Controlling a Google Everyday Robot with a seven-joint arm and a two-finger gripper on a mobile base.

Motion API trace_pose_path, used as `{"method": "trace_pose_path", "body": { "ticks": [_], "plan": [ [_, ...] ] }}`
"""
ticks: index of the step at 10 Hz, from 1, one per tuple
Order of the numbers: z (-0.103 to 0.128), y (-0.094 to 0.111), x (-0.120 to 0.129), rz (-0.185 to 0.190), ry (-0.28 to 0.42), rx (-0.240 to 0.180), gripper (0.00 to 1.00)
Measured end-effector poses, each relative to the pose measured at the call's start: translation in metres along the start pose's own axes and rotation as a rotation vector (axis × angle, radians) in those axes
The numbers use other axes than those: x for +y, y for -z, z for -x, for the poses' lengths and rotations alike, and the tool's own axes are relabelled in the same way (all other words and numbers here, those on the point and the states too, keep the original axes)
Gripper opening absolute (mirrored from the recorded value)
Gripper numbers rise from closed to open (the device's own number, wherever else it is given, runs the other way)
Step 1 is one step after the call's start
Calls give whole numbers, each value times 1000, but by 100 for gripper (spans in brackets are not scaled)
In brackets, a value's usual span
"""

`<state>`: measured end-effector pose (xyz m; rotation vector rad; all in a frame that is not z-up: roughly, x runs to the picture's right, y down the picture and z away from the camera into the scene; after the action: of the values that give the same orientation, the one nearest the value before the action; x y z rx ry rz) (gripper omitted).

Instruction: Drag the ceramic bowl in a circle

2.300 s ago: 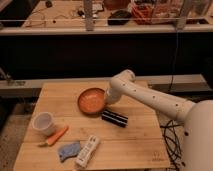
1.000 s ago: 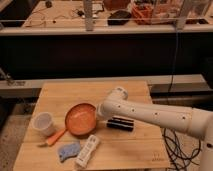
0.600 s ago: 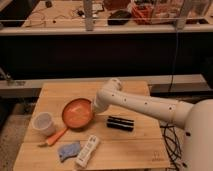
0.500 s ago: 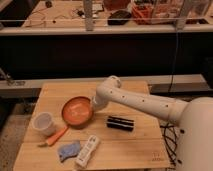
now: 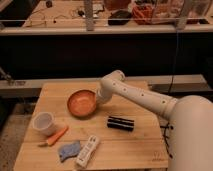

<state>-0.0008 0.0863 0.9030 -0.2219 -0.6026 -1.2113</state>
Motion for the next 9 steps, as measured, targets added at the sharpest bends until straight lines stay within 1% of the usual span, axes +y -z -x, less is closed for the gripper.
{"method": "trace_pose_path", "body": {
  "ticks": [2, 3, 4, 5, 6, 7, 8, 9],
  "plan": [
    [-1, 15, 31, 8, -49, 21, 0],
    [5, 30, 50, 14, -80, 41, 0],
    [16, 41, 62, 16, -95, 53, 0],
    [28, 47, 68, 14, -93, 55, 0],
    [36, 51, 70, 11, -88, 55, 0],
    [53, 52, 67, 7, -65, 49, 0],
    [63, 51, 62, 5, -49, 44, 0],
    [80, 46, 53, -2, -26, 34, 0]
  ]
}}
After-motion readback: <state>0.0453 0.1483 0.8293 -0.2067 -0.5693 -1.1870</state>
